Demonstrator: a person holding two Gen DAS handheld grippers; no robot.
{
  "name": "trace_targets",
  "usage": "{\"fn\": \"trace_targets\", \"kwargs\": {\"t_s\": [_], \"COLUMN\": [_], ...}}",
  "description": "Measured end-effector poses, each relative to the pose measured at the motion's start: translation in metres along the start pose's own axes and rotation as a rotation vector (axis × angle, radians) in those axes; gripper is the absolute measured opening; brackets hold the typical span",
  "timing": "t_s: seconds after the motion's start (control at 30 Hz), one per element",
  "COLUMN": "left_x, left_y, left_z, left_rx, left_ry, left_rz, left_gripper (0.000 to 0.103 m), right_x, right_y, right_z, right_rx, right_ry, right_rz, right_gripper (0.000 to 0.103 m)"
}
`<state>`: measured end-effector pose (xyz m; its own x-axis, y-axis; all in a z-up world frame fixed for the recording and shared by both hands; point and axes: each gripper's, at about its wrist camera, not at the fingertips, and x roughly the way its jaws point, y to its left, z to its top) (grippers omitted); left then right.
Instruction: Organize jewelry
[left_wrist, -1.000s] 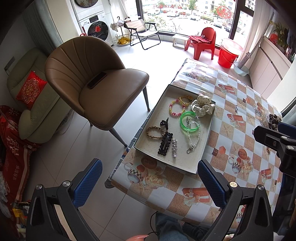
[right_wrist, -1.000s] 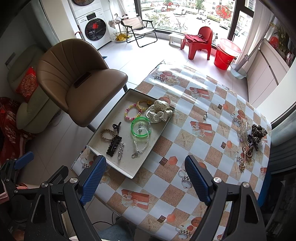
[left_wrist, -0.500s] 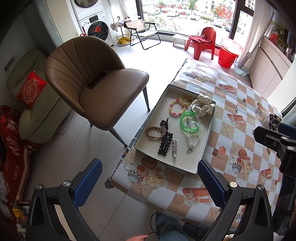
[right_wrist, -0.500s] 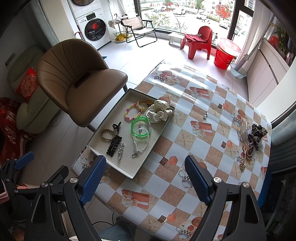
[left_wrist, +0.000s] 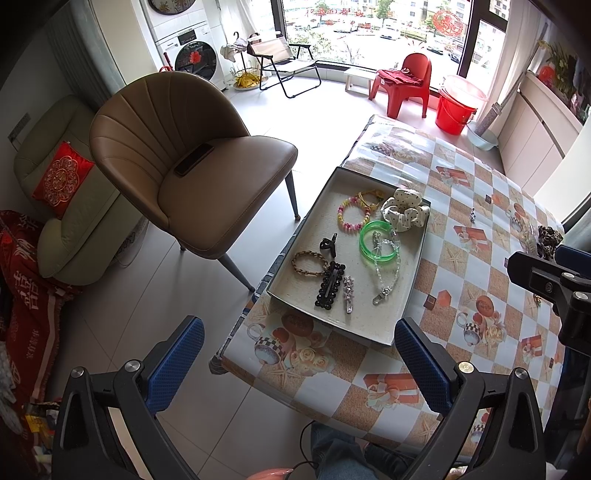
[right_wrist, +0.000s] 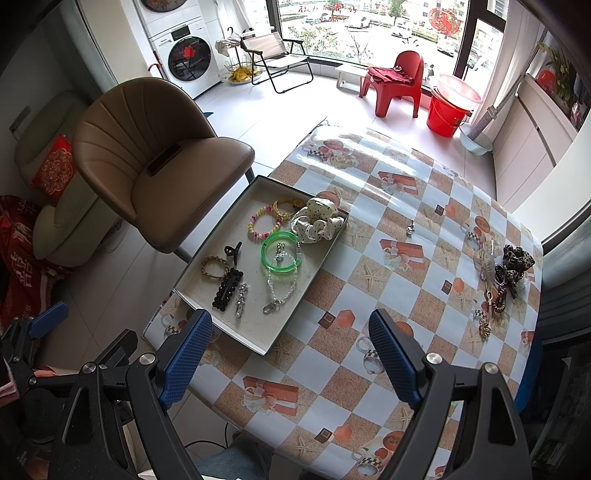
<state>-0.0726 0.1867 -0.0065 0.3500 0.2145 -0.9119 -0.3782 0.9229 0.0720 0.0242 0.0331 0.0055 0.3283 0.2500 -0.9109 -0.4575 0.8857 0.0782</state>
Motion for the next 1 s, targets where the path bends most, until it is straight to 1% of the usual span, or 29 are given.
{"fn": "trace_targets", "kwargs": {"t_s": [1.0], "left_x": [-0.0017], "left_y": [-0.0010], "left_z": [0.0007], "left_rx": [-0.001], "left_ry": [-0.007], "left_rz": [-0.001], "left_gripper": [0.103], "right_x": [0.0013], "right_y": [-0.0008], "right_z": [0.0001], "right_rx": [0.002], "right_ry": [0.003], "right_rz": [0.005], "right_gripper": [0.089]}}
